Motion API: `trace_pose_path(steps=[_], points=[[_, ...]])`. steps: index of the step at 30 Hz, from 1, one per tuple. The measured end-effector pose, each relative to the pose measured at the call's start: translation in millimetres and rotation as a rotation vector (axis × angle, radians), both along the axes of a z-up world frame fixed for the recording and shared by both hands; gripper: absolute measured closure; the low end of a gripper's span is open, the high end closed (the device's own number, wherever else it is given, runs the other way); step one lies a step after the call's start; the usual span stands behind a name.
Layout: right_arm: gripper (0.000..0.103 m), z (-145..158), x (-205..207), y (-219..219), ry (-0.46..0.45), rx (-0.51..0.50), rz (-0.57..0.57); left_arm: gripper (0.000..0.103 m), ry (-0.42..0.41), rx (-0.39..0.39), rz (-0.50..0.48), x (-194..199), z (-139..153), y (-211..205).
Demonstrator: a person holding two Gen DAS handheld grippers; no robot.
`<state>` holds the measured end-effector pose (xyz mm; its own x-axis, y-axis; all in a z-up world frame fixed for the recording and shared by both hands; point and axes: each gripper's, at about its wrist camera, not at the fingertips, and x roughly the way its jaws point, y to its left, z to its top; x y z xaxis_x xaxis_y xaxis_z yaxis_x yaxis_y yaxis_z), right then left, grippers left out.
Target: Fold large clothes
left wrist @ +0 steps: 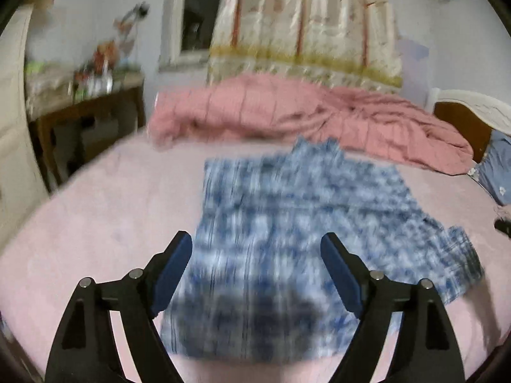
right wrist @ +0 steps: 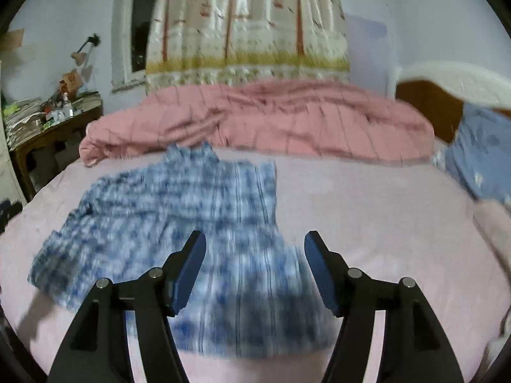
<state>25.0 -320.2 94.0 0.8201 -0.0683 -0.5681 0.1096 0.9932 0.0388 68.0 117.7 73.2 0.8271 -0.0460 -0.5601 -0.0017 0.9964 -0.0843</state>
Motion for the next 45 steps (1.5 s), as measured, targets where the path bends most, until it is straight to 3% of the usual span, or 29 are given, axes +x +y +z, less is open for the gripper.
trace_pose_path(steps=[4, 6, 11, 15, 17, 20, 21, 22, 23, 26, 30, 33, 35, 36, 37, 38, 40, 42, 45], points=[[0.037, -39.3, 8.6, -31.9, 0.08, 0.019, -0.069, 0.025, 0.146, -0.053, 0.041, 13.9, -43.3, 19.8], [0.037, -54.2, 11.4, -43.5, 0.126, 0.034, -0.073, 0.035, 0.198, -0.068, 0.038, 7.3, -61.3, 24.7], [0.037, -88.6, -7.1, -61.4, 0.173, 0.164, -0.014, 0.043, 0.164, 0.008, 0.017, -15.3, -82.8, 16.6], [0.037, -102.9, -3.0, -62.0, 0.186, 0.171, -0.015, 0.05, 0.186, -0.025, 0.036, -4.1, -93.2, 23.7], [0.04, -103.4, 4.8, -59.2, 0.186, 0.192, -0.01, 0.056, 0.237, -0.038, 0.053, 3.9, -100.5, 27.7], [0.05, -110.3, 11.3, -51.2, 0.205, 0.207, 0.019, 0.087, 0.242, -0.047, 0.072, 1.2, -103.1, 32.7], [0.064, -112.4, 12.4, -47.1, 0.21, 0.192, 0.029, 0.102, 0.235, -0.056, 0.07, -1.9, -101.7, 34.3], [0.076, -115.2, 13.8, -42.0, 0.218, 0.164, 0.042, 0.102, 0.222, -0.064, 0.069, -4.8, -100.2, 35.6], [0.1, -116.6, 14.7, -39.4, 0.224, 0.137, 0.041, 0.102, 0.208, -0.066, 0.075, -7.3, -98.2, 37.0], [0.103, -113.0, 11.1, -43.1, 0.203, 0.103, -0.017, 0.102, 0.149, -0.065, 0.093, -20.8, -91.1, 39.9], [0.103, -99.4, 1.3, -59.7, 0.151, 0.133, -0.052, 0.102, 0.122, -0.046, 0.096, -35.3, -85.6, 40.1], [0.103, -95.4, -8.7, -58.5, 0.13, 0.122, -0.024, 0.102, 0.12, -0.031, 0.087, -45.1, -88.7, 39.3], [0.103, -91.6, -18.7, -46.6, 0.111, 0.098, 0.048, 0.102, 0.069, 0.002, 0.054, -55.0, -86.8, 33.6], [0.102, -89.4, -24.4, -37.6, 0.104, 0.066, 0.093, 0.094, 0.011, 0.011, 0.032, -64.5, -83.2, 30.7], [0.101, -87.9, -27.5, -30.5, 0.1, 0.037, 0.116, 0.077, -0.035, 0.029, 0.008, -72.1, -78.8, 27.2], [0.096, -87.1, -31.1, -20.0, 0.091, -0.011, 0.138, 0.068, -0.059, 0.07, 0.004, -76.4, -75.3, 21.7], [0.078, -88.6, -33.2, -5.4, 0.088, -0.058, 0.162, 0.064, -0.065, 0.154, 0.002, -78.6, -72.3, 9.6], [0.038, -92.6, -30.1, 8.2, 0.106, -0.089, 0.183, 0.062, -0.068, 0.142, -0.054, -81.9, -70.9, 2.7], [0.03, -98.2, -27.2, 30.2, 0.119, -0.157, 0.211, 0.048, -0.006, 0.161, -0.121, -75.8, -78.3, -10.6]])
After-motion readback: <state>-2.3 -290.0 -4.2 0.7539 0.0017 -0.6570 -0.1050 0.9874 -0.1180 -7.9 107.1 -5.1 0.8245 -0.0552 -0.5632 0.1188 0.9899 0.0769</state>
